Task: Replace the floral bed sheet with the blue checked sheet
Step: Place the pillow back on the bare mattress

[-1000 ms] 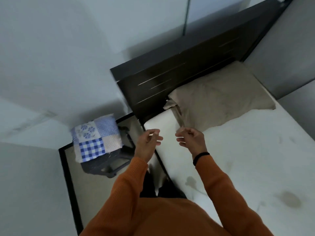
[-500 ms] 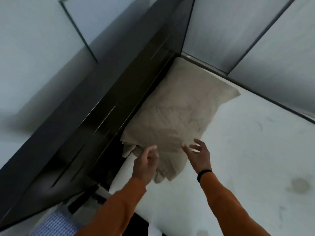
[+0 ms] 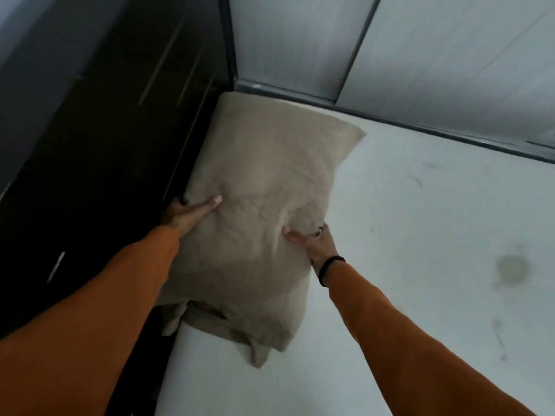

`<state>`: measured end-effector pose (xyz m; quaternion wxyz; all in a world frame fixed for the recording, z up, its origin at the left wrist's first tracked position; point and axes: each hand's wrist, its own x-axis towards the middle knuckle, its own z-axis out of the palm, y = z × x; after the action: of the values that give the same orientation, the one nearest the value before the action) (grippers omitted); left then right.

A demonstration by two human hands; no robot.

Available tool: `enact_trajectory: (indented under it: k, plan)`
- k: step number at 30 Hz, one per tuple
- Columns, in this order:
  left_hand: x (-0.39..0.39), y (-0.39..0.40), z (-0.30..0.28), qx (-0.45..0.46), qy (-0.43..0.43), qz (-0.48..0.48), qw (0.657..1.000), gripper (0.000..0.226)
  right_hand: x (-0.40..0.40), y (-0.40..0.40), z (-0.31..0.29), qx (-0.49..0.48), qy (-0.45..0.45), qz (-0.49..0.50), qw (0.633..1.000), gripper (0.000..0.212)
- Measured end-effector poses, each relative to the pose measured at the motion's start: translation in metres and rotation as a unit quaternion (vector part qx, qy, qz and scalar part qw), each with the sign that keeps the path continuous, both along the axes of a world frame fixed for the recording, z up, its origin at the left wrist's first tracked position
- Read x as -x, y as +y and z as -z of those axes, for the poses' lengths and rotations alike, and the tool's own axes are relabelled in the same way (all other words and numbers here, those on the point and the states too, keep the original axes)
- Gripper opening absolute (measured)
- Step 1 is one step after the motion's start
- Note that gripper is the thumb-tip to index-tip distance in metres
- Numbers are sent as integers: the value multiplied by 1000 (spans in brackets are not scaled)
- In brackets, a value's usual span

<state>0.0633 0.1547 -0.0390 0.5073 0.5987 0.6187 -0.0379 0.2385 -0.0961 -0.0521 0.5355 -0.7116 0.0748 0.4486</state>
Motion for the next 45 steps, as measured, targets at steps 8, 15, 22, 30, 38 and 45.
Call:
enact_trajectory:
  k: [8, 15, 22, 30, 38, 45]
  plan:
    - [-50, -75, -47, 22, -136, -31, 990, 82, -71, -69, -88, -160, -81, -70, 981, 67]
    - [-147, -263, -69, 2, -235, -23, 972, 77, -168, -254, -150, -125, -171, -89, 973, 63]
    - [-293, -532, -58, -18, -296, 71, 952, 77, -285, -534, -180, 41, -249, -67, 965, 67]
    - [-361, -758, -52, 57, -317, 208, 924, 75, -335, -767, -145, 193, -216, 0, 957, 46]
    - [-382, -826, -35, 78, -243, 270, 929, 69, -348, -852, -100, 233, -208, 50, 949, 48]
    - [-362, -842, -32, 116, -23, 365, 924, 104, -319, -839, -96, 357, -317, -58, 877, 62]
